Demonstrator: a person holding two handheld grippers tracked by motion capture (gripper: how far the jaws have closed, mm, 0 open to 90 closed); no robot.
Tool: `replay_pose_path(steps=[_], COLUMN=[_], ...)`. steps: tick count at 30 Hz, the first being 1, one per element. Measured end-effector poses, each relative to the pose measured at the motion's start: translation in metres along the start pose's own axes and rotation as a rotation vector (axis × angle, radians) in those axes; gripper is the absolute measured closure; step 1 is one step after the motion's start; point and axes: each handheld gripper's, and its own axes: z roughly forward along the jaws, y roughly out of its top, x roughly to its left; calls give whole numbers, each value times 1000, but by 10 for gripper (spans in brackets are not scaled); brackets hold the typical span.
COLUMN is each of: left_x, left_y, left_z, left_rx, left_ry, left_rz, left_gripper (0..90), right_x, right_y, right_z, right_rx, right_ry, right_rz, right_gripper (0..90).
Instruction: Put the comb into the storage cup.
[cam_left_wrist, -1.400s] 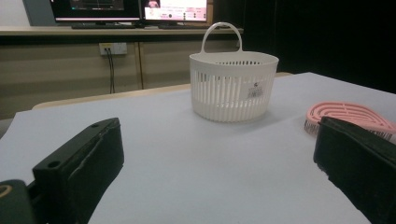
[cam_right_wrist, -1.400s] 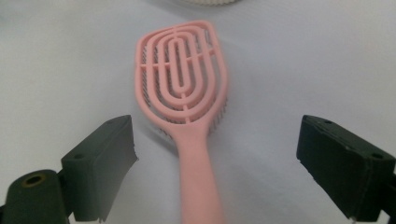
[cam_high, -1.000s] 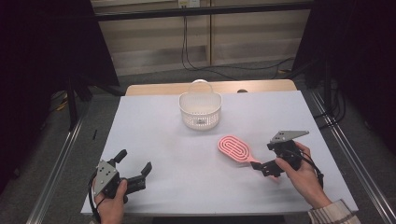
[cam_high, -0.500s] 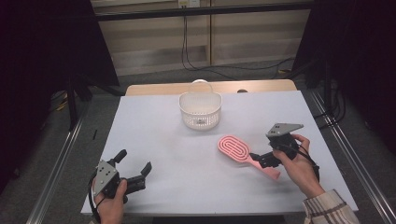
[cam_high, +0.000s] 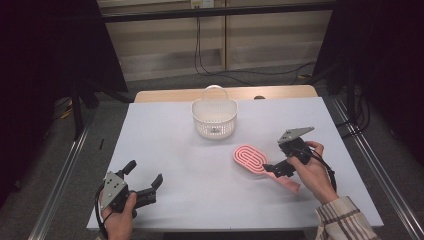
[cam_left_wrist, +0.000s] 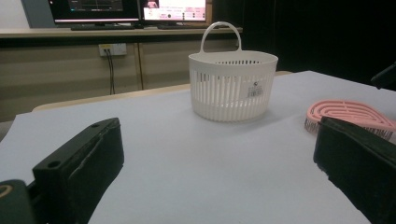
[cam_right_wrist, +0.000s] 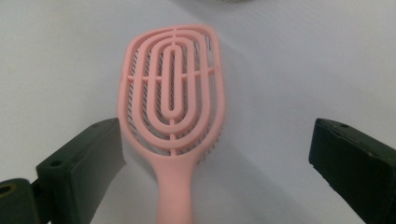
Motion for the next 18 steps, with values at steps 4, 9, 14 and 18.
replay_pose_path(steps=[4,9,14,18], left_x=[0,-1,0,0], left_y=[0,0,0,0], left_z=[0,2,1,1], left_rx=[-2,-3,-1,-1], left_ry=[-9,-15,-9,-10], left_rz=[-2,-1,-3,0], left_gripper=[18,18,18,18], right_x=[-2,-5,-3,-2], right_y=[5,10,17,22], right_z=[4,12,16,20], right_rx=[8,50,66,81], right_ry=[36,53,63,64], right_rz=[5,5,-22,-43], right_gripper=[46,47,43,44])
